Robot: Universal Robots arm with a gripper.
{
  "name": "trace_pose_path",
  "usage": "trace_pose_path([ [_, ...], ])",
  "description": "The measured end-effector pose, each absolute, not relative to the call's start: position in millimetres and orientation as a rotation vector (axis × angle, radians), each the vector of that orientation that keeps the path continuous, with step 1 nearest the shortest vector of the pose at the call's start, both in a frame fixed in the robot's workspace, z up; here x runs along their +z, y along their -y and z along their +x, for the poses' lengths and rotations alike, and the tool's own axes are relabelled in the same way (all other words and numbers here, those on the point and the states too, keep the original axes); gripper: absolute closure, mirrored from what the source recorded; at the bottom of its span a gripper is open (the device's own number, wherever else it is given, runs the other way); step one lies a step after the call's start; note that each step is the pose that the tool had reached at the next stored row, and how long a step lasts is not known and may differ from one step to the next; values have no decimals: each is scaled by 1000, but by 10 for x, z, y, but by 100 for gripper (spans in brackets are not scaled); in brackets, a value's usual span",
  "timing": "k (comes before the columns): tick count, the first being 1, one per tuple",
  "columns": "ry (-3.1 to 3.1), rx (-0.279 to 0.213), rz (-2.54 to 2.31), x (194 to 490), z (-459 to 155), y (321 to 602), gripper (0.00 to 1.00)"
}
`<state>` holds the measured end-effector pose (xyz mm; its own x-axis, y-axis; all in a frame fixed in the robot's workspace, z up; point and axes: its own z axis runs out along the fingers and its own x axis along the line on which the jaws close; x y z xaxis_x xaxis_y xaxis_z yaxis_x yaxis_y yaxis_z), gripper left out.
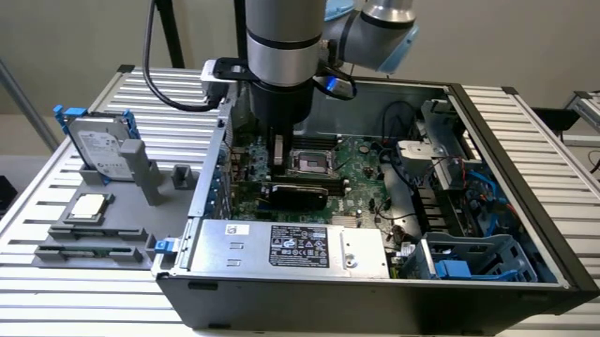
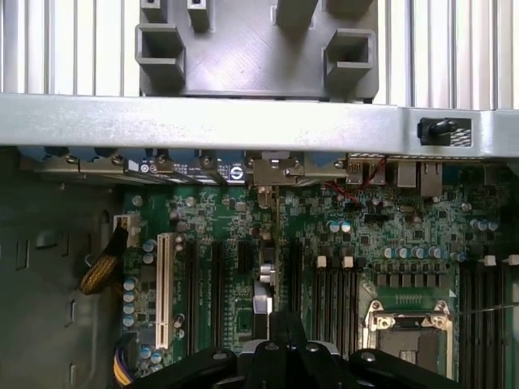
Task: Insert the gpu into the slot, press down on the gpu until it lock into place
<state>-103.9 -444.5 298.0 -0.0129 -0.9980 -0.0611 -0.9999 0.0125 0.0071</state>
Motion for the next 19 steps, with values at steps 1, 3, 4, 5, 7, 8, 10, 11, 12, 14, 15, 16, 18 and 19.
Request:
trace_pose_path([
  [1, -2207, 75, -2180, 3010, -1031, 4445, 89],
  [3, -2207, 74, -2180, 3047, -1013, 4446, 89],
  [4, -2207, 75, -2180, 3060, -1002, 4446, 89],
  [5, -2207, 74, -2180, 3069, -993, 4446, 89],
  [7, -2207, 75, -2180, 3082, -971, 4447, 89],
  [8, -2207, 75, -2180, 3085, -959, 4448, 89],
  [10, -2207, 75, -2180, 3088, -937, 4451, 89],
  [11, -2207, 75, -2181, 3092, -925, 4453, 89],
  [12, -2208, 76, -2181, 3092, -920, 4454, 89],
  [14, -2208, 77, -2181, 3092, -920, 4454, 89],
  [15, -2208, 77, -2181, 3092, -920, 4454, 89],
  [16, -2208, 77, -2181, 3092, -920, 4454, 89],
  [18, -2208, 77, -2181, 3092, -919, 4454, 89],
  [19, -2208, 77, -2181, 3092, -919, 4454, 89],
])
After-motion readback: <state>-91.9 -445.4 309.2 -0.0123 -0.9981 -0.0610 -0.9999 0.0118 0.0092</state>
